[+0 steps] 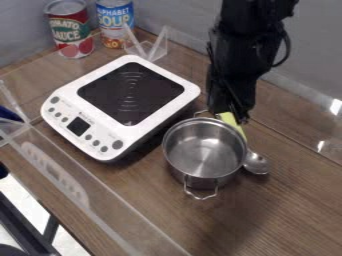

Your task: Put silver pot on the white and black stove top

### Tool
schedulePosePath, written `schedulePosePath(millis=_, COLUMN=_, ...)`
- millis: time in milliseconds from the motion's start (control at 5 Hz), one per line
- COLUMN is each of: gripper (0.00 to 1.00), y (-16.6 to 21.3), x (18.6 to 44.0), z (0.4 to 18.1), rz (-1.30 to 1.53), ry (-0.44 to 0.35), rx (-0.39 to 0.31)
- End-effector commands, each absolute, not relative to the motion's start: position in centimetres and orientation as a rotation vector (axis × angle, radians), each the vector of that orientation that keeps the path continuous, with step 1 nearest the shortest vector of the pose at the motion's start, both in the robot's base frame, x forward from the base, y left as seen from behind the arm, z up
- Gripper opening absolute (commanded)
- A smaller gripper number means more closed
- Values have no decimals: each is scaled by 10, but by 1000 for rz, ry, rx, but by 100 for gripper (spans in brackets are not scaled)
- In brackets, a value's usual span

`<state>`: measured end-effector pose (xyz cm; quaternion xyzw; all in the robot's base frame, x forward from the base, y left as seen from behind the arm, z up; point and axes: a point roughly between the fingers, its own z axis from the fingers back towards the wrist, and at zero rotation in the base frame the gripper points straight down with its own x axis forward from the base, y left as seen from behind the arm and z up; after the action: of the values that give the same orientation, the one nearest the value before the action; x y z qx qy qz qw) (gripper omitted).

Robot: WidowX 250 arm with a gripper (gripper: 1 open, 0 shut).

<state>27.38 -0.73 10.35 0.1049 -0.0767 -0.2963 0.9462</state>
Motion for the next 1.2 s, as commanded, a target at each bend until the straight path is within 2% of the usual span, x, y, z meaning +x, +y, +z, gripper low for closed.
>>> schedulePosePath(millis=0, gripper=100, y=-7, x=271, z=107, rz=-632, ry=-204, rx=235)
schedulePosePath(millis=200, gripper=100, y=-8, x=270, z=95, rz=-645, ry=-216, rx=244)
schedulePosePath(millis=600, gripper=100, y=18, x=258, z=64, rz=-673, ry=-247, rx=261)
schedulePosePath(millis=800, gripper=100, y=7, x=270, z=57, rz=-685, ry=-246, rx=262)
schedulePosePath(millis=1000, gripper=100, y=-2, x=282, z=58, rz=-686, ry=-239, rx=267)
